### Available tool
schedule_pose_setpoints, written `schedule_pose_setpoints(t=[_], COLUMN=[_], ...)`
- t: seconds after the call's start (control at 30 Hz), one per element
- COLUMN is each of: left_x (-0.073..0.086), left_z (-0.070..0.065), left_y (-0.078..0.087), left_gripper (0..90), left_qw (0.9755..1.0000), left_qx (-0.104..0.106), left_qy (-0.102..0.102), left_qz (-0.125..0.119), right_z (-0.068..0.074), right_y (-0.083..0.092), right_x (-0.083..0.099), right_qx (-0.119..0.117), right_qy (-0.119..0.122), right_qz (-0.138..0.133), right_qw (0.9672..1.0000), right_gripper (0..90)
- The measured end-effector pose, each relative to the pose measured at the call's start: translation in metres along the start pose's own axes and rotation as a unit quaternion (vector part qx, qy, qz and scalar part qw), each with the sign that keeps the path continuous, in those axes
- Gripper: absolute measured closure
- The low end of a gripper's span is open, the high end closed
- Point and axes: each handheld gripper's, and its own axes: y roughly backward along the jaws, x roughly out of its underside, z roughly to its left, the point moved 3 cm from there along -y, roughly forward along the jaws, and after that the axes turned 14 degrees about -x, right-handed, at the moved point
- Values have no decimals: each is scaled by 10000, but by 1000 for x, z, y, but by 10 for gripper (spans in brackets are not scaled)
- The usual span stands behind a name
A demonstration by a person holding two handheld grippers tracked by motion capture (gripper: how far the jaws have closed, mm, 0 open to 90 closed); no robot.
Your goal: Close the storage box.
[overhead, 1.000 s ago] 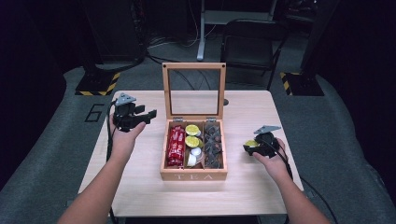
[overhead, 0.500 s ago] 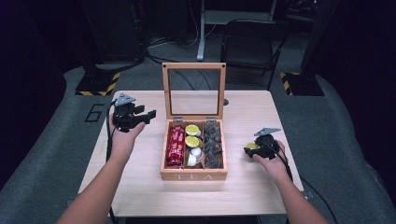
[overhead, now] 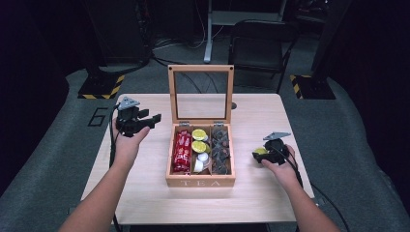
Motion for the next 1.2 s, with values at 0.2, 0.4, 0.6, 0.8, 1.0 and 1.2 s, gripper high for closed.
schedule_pose_setpoints(t=[0.2, 0.4, 0.6, 0.8, 1.0, 1.2], left_x=[0, 0, 0, 0, 1, 0], left_z=[-1, 0, -1, -1, -1, -1], left_y=[0, 0, 0, -1, -2, 0], left_gripper=[426, 426, 426, 426, 426, 426], left_qw=[10000, 10000, 10000, 10000, 10000, 10000], left_qx=[22, 12, 16, 9, 10, 29], left_qy=[-16, -11, -25, 24, 18, -17], left_qz=[19, 31, 23, 6, 9, 10], right_z=[1, 4, 13, 27, 40, 48], right_y=[2, 5, 9, 13, 17, 20], right_x=[-2, -8, -19, -36, -54, -68], right_qx=[32, 52, -81, -288, -337, -410], right_qy=[-6, 104, 189, 346, 433, 576], right_qz=[-33, -128, -171, -241, -252, -252], right_qw=[10000, 9999, 9996, 9987, 9982, 9972], right_gripper=[322, 323, 323, 323, 324, 330])
